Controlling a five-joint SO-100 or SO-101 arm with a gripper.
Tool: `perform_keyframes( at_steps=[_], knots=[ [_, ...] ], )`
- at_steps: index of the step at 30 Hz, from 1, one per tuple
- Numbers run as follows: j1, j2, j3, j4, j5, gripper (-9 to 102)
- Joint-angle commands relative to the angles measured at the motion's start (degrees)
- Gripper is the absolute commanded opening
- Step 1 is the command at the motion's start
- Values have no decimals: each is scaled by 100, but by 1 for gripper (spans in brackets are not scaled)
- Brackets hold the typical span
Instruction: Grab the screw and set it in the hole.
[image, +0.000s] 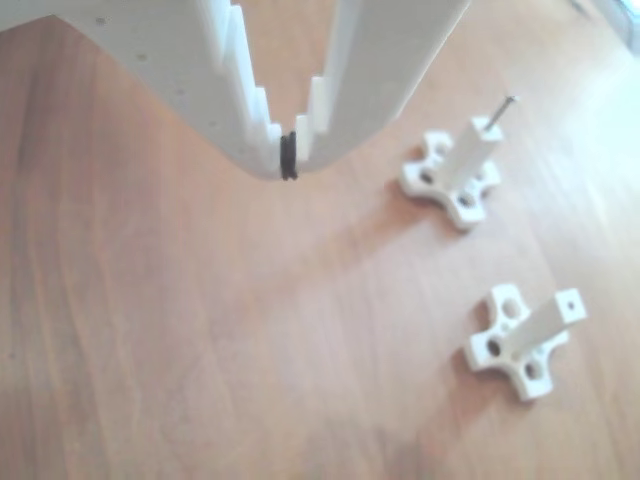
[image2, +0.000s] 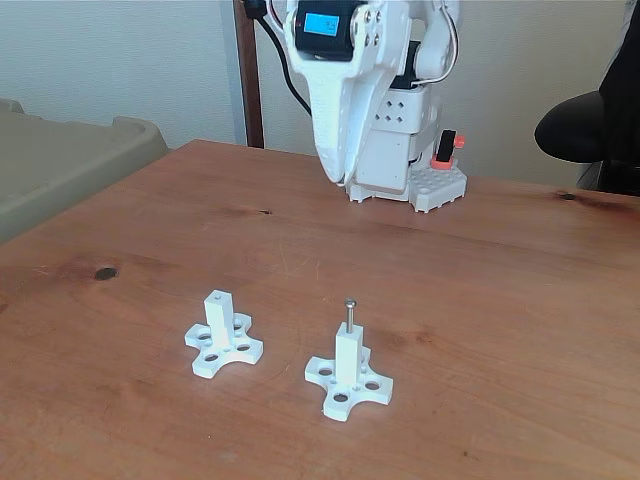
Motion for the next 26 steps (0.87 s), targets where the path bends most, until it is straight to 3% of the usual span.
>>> perform_keyframes(
  at_steps=[1,12,26],
  knots=[
    [18,615,422,-360,-62,-4],
    [185,2584,1819,-571,-431,-4],
    [466,4131,2364,237,-404,-4]
  ],
)
